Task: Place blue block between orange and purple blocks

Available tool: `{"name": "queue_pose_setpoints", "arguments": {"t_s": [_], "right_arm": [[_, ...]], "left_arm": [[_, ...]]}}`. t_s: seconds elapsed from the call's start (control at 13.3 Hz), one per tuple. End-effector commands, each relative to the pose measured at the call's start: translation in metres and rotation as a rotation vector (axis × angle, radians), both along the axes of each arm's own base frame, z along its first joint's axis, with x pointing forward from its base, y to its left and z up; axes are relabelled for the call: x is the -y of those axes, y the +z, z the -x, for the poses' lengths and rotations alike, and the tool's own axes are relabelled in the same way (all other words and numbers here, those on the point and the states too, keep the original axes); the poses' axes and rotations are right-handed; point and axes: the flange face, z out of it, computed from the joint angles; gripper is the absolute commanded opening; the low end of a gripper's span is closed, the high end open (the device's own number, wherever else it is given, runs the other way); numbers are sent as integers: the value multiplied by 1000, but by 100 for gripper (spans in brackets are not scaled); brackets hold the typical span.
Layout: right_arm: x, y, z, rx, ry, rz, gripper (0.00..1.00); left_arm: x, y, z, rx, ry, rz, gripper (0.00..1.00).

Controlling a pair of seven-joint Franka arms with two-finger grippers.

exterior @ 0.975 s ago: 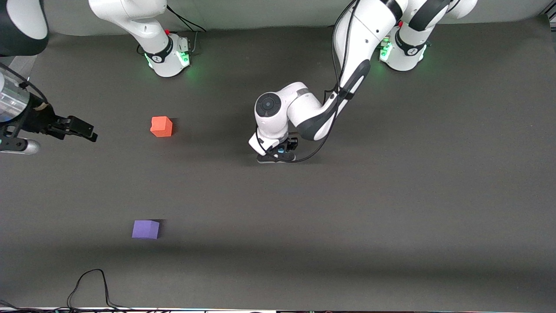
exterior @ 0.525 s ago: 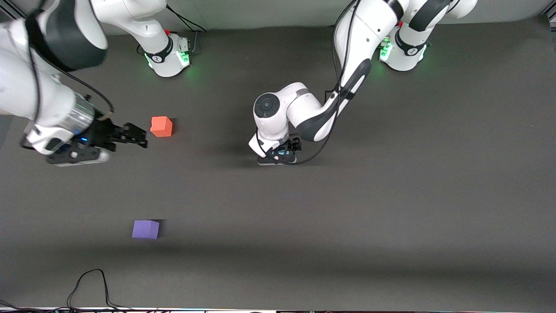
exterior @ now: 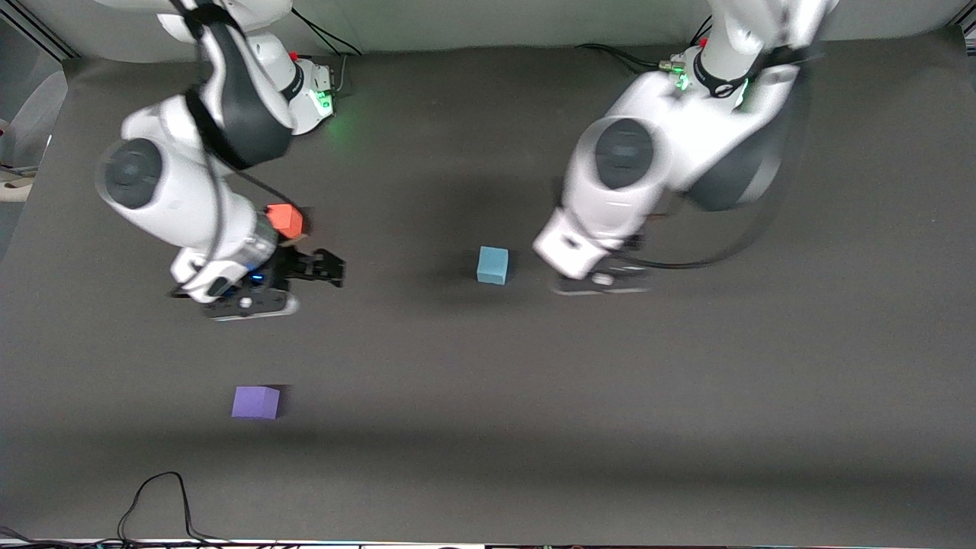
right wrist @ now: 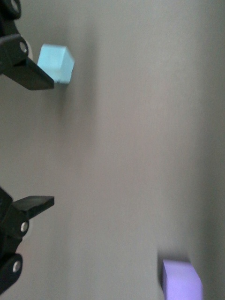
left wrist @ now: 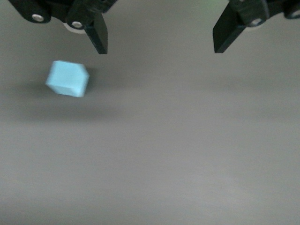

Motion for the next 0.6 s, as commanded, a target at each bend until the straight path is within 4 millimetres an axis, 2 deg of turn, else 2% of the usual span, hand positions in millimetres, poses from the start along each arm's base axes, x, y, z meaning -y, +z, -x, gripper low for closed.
{"name": "queue_pose_setpoints", "arguments": {"t_s": [0.0, 0.07, 0.22, 0.38, 0.45, 0.53], "right_arm": [[-84, -48, 14, 29, -111, 7, 100], [-115, -72, 23, 48, -136, 14, 100], [-159, -130, 36, 69, -197, 33, 100], [-194, -174, 51, 55, -251, 49, 100], [-208, -192, 61, 49, -271, 61, 100], [-214, -210, 69, 41, -290, 78, 100]], "left_arm": [[-92, 24, -11, -40, -34, 11, 100], [-127, 36, -15, -36, -47, 16, 100], [-190, 60, -19, -8, -46, 25, 100], [-232, 75, -10, 10, -67, 20, 100], [-247, 81, -6, 17, -74, 21, 100], [-258, 85, -3, 23, -72, 20, 100]]}}
